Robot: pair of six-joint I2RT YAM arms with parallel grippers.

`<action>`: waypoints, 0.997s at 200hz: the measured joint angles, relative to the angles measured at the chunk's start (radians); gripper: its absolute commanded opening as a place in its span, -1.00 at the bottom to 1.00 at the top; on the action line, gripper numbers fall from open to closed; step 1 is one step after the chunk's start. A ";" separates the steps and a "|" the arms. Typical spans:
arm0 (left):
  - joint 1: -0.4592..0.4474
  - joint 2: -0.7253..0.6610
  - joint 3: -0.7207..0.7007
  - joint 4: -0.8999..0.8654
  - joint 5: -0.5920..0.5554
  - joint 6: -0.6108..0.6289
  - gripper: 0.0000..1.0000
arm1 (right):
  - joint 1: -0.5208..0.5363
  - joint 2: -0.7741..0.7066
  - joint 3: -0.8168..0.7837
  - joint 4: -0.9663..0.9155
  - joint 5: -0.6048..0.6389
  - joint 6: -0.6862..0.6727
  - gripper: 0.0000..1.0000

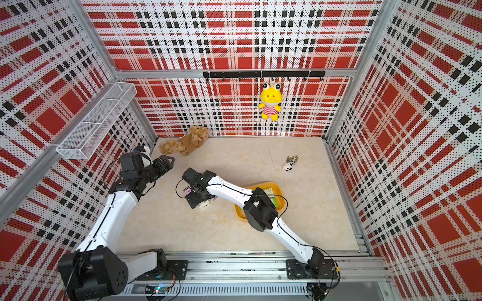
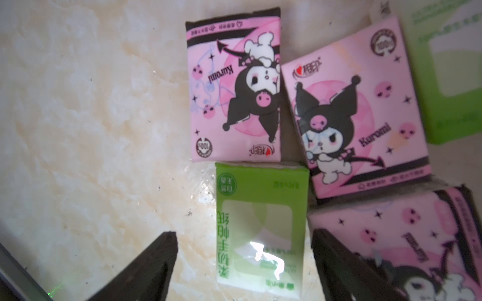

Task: Put the pocket tissues into the storage box
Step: Pick up the pocket tissues from the center of the board.

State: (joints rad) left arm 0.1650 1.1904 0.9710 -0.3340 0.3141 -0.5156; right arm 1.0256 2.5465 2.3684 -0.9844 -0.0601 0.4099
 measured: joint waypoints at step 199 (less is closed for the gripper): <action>0.000 0.000 0.000 0.000 0.000 0.008 0.59 | 0.030 0.026 0.066 -0.040 0.060 -0.043 0.75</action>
State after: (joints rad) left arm 0.1650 1.1904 0.9710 -0.3336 0.3141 -0.5072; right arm 1.0557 2.5721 2.4344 -1.0241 0.0002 0.3668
